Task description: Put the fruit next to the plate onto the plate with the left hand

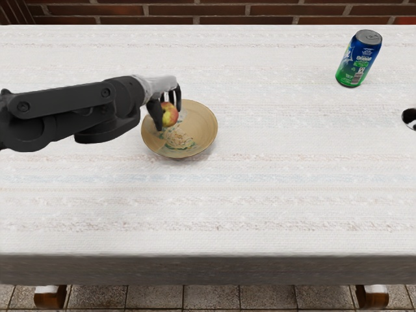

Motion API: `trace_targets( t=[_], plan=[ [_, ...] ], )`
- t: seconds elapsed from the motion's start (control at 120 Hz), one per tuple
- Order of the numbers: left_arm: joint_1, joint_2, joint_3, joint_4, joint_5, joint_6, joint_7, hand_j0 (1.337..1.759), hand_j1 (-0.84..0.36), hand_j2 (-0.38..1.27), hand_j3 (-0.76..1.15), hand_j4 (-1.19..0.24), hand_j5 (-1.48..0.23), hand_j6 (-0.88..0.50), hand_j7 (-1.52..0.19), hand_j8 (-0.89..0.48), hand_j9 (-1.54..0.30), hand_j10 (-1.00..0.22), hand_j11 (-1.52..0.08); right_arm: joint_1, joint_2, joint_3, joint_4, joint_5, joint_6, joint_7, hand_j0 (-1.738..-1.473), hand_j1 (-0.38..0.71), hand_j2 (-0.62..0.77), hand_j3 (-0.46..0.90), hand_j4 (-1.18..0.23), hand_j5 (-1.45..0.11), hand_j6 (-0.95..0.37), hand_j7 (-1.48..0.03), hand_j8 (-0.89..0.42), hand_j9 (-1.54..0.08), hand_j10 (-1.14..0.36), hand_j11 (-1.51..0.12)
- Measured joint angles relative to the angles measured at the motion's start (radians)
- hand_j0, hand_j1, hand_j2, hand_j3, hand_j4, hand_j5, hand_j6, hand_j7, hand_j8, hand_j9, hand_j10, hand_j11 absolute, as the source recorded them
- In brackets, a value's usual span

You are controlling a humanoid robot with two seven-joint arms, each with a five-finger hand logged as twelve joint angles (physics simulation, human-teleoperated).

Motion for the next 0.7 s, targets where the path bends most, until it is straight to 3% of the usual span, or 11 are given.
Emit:
trace_targets(
  t=[0.133,0.292,0.483,0.617,0.7],
  plan=[
    [0.065,-0.027,0.002,0.055,0.015,0.002,0.0,1.657,-0.35,0.54,0.0,-0.63,-0.98,-0.45,-0.94,-0.51,-0.95,-0.71,-0.95,0.001,0.0,0.0,-0.001,0.0,0.0,0.0,-1.658,-0.35,0.0,0.0,0.0,0.0,0.0,0.0,0.0,0.0,0.0,0.0],
    [0.082,-0.023,0.002,0.088,0.038,0.001,0.0,1.657,-0.36,0.53,0.0,-0.63,-0.96,-0.43,-0.92,-0.52,-0.92,-0.69,-0.92,0.001,0.0,0.0,-0.001,0.0,0.0,0.0,-1.658,-0.35,0.0,0.0,0.0,0.0,0.0,0.0,0.0,0.0,0.0,0.0],
    [0.078,0.0,-0.011,0.087,0.039,0.003,0.0,1.658,-0.03,0.23,0.0,-0.34,-0.49,-0.26,-0.47,-0.29,-0.47,-0.36,-0.48,0.001,0.0,0.0,-0.001,0.0,0.0,0.0,-1.658,-0.35,0.0,0.0,0.0,0.0,0.0,0.0,0.0,0.0,0.0,0.0],
    [0.081,0.168,-0.068,-0.014,0.015,-0.003,0.0,1.658,0.11,0.13,0.0,-0.21,-0.3,-0.17,-0.29,-0.19,-0.29,-0.22,-0.29,0.001,0.0,0.0,0.0,-0.001,0.0,0.0,-1.658,-0.35,0.0,0.0,0.0,0.0,0.0,0.0,0.0,0.0,0.0,0.0],
    [0.087,0.299,-0.156,-0.111,-0.134,-0.069,0.0,1.658,0.17,0.09,0.0,-0.16,-0.22,-0.13,-0.21,-0.14,-0.21,-0.16,-0.21,0.001,0.0,0.0,0.0,-0.001,0.0,0.0,-1.658,-0.35,0.0,0.0,0.0,0.0,0.0,0.0,0.0,0.0,0.0,0.0]
  ],
)
